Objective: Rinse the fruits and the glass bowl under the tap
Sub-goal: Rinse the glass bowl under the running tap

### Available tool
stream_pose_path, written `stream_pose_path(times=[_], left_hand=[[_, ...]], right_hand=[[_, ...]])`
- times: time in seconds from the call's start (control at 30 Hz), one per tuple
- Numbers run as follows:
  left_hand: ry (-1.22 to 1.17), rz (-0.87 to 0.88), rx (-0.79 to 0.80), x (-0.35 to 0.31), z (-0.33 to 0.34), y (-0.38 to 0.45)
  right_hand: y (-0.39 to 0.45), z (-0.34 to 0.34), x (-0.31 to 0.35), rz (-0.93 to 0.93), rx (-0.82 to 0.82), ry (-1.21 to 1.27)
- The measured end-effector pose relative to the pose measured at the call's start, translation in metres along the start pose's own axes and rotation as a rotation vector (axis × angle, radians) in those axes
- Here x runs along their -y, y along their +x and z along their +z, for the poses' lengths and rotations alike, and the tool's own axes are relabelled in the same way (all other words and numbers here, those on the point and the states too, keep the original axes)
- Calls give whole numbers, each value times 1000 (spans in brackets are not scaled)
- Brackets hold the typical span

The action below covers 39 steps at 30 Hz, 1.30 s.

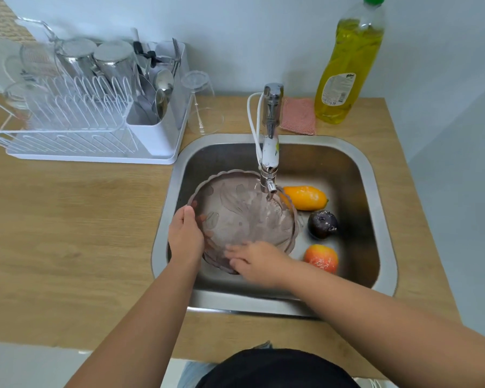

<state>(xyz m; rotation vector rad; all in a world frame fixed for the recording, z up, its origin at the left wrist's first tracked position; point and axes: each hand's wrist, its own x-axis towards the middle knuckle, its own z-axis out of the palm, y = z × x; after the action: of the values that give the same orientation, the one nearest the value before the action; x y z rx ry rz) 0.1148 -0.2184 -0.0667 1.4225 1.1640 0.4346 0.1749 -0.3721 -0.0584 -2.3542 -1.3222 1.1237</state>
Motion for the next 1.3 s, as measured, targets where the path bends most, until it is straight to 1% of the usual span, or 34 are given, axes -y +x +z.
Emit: stream_pose_path(times=[0.1,0.2,0.3,0.4,0.47,0.53,0.57,0.63,0.7,0.73,0.77,0.83,0.9,0.97,1.03,1.17,1.3], left_hand=[[64,45,-11,0,3,-7],[79,38,3,-1,6,-16],[48,13,30,-1,2,-17],[63,13,49,-3,-1,-16],[53,5,50,-8,-3,-15],[53,1,34,-10,-4,-11],[61,2,31,-9,-4,-8],[81,8,26,-6,-3,-6],[74,-6,10,-3,-2,-6],[60,-18,-4,-3,-2,-6],[48,-24,-18,-1,-2,-6],[42,-41,-30,-2,-3,-8],[35,-59,-18,-2,-3,-12],[36,-61,-11,1,-6,-16],[29,-62,7,6,-10,-16],[34,-68,48,12,-18,-12],[23,-51,31,1,-19,-15]], right_hand=[[21,-2,10,-71,-64,-125],[44,-7,-1,-51,-115,-268],[52,-20,-21,73,-149,-278],[46,-29,-44,177,-191,-374],[35,-28,-52,271,-157,-391],[20,-24,-50,349,-75,-409],[11,-22,-45,348,-23,-426],[-4,-18,-29,244,74,-373],[-10,-15,-13,97,133,-147],[-9,-14,-6,45,137,-36],[-4,-12,0,3,132,18],[14,-9,11,-51,105,-31],[35,-8,20,-31,60,-55],[54,-8,21,14,14,-66],[64,-12,14,50,-45,-144],[57,-27,-16,171,-169,-294],[35,-25,-45,328,-185,-416]])
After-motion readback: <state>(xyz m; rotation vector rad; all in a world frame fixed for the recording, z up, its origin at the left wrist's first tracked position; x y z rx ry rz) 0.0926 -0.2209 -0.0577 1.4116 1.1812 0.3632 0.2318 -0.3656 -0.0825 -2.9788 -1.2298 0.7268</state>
